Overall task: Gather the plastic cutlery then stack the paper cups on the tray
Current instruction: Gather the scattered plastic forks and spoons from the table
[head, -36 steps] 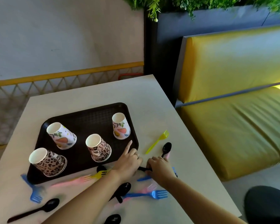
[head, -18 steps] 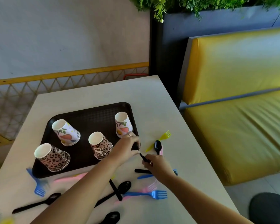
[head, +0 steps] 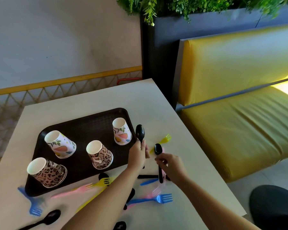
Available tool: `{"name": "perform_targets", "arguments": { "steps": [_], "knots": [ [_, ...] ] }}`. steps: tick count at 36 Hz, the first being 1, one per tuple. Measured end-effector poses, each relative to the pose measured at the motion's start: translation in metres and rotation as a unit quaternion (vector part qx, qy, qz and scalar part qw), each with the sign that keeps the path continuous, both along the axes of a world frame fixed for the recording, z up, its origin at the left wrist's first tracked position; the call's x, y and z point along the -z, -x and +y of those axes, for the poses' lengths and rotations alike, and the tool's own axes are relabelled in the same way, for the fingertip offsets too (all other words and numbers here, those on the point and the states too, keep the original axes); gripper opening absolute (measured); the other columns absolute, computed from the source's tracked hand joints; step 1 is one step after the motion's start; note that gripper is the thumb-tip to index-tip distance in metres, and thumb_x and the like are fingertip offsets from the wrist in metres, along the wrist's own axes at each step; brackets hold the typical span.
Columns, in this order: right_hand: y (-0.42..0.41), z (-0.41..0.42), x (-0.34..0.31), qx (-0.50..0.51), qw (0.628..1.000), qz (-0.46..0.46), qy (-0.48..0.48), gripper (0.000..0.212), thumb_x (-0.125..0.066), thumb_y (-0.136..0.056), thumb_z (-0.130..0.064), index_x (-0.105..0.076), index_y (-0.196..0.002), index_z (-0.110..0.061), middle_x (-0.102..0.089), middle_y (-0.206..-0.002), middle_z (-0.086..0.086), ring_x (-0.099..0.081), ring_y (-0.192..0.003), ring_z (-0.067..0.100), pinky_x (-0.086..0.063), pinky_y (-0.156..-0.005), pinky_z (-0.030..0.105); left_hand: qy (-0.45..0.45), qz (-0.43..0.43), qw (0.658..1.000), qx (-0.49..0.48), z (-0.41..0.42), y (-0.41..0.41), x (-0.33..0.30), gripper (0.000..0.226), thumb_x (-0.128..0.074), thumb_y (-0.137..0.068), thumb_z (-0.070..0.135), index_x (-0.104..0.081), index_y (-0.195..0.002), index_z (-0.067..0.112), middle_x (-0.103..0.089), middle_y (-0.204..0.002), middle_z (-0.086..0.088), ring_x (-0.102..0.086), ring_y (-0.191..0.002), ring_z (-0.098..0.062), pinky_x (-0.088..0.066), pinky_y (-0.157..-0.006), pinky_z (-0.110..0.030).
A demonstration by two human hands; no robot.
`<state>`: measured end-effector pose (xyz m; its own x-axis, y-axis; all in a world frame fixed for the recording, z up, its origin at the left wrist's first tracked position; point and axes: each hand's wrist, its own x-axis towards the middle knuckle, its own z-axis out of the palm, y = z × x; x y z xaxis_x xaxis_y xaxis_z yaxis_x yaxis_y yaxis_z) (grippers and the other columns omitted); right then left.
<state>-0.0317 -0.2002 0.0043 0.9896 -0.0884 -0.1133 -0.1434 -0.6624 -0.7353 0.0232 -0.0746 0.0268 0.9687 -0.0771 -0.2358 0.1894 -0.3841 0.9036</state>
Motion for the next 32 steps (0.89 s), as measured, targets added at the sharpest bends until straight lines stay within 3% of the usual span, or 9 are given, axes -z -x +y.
{"name": "perform_targets", "arguments": {
  "steps": [2,5,8,12,14,18,23,28,32],
  "knots": [
    [-0.001,-0.012,0.005,0.011,0.999,0.004,0.031,0.016,-0.058,-0.088,-0.009,-0.071,-0.098,-0.009,-0.069,-0.098,0.008,-0.053,-0.076,0.010,-0.035,-0.064,0.003,-0.081,0.002,0.996,0.043,0.000,-0.006,0.004,0.033,-0.038,-0.100,0.022,-0.051,-0.072,0.011,-0.059,-0.074,-0.013,-0.058,-0.066,-0.027,-0.050,-0.072,-0.040],
    [-0.003,-0.024,0.011,0.019,0.996,0.033,0.081,0.018,-0.054,-0.091,-0.015,-0.069,-0.102,-0.014,-0.064,-0.101,0.003,-0.050,-0.077,0.010,-0.037,-0.066,0.010,-0.206,0.001,0.974,0.098,-0.006,-0.006,0.011,0.027,-0.047,-0.096,0.023,-0.059,-0.095,-0.002,-0.065,-0.098,-0.021,-0.061,-0.094,-0.035,-0.044,-0.075,-0.035],
    [-0.005,-0.025,0.017,0.027,0.991,0.078,0.106,0.019,-0.059,-0.089,-0.022,-0.062,-0.106,-0.013,-0.061,-0.105,0.006,-0.050,-0.077,0.012,-0.042,-0.070,0.022,-0.244,0.015,0.962,0.120,-0.015,-0.002,0.017,0.030,-0.055,-0.092,0.025,-0.056,-0.103,-0.003,-0.065,-0.104,-0.018,-0.061,-0.100,-0.032,-0.043,-0.077,-0.032],
    [-0.008,-0.019,0.019,0.043,0.986,0.126,0.102,0.038,-0.063,-0.086,-0.033,-0.052,-0.113,-0.009,-0.057,-0.108,0.006,-0.054,-0.089,0.019,-0.036,-0.070,0.023,-0.278,0.022,0.951,0.136,-0.026,0.003,0.024,0.044,-0.060,-0.088,0.038,-0.053,-0.109,0.000,-0.064,-0.110,-0.017,-0.060,-0.104,-0.031,-0.045,-0.078,-0.033],
    [-0.011,-0.017,0.019,0.049,0.984,0.135,0.104,0.035,-0.061,-0.086,-0.030,-0.051,-0.109,-0.006,-0.057,-0.110,0.009,-0.055,-0.093,0.024,-0.035,-0.068,0.024,-0.303,0.012,0.940,0.156,-0.030,0.006,0.029,0.048,-0.059,-0.088,0.042,-0.054,-0.109,0.000,-0.064,-0.111,-0.018,-0.060,-0.105,-0.032,-0.044,-0.079,-0.033],
    [-0.015,-0.017,0.021,0.045,0.980,0.156,0.115,0.030,-0.055,-0.088,-0.018,-0.048,-0.113,-0.001,-0.055,-0.115,0.016,-0.056,-0.099,0.028,-0.039,-0.071,0.027,-0.324,0.015,0.928,0.184,-0.032,0.008,0.033,0.039,-0.056,-0.091,0.033,-0.057,-0.111,-0.001,-0.063,-0.115,-0.021,-0.059,-0.108,-0.034,-0.045,-0.083,-0.034],
    [-0.014,-0.025,0.028,0.040,0.992,0.088,0.080,0.020,-0.050,-0.082,0.002,-0.045,-0.095,-0.014,-0.049,-0.099,0.008,-0.047,-0.080,0.019,-0.036,-0.065,0.025,-0.324,0.010,0.927,0.189,-0.029,0.006,0.031,0.038,-0.047,-0.096,0.033,-0.056,-0.113,0.000,-0.064,-0.112,-0.021,-0.059,-0.106,-0.034,-0.045,-0.081,-0.035],
    [-0.017,-0.029,0.036,-0.111,0.982,-0.007,0.151,0.052,-0.049,-0.081,0.008,-0.051,-0.126,-0.017,-0.040,-0.127,0.008,-0.044,-0.113,0.025,-0.039,-0.084,0.024,-0.301,-0.015,0.941,0.156,-0.023,0.003,0.023,0.034,-0.039,-0.100,0.028,-0.055,-0.112,0.000,-0.064,-0.109,-0.022,-0.060,-0.103,-0.035,-0.044,-0.079,-0.035],
    [-0.021,-0.031,0.034,-0.199,0.956,-0.030,0.215,0.040,-0.051,-0.087,-0.003,-0.058,-0.121,-0.023,-0.040,-0.133,0.005,-0.042,-0.113,0.024,-0.042,-0.094,0.035,-0.279,-0.036,0.948,0.148,-0.017,0.001,0.016,0.031,-0.038,-0.100,0.027,-0.053,-0.106,0.001,-0.065,-0.098,-0.023,-0.063,-0.093,-0.036,-0.046,-0.074,-0.037]
  ]
}}
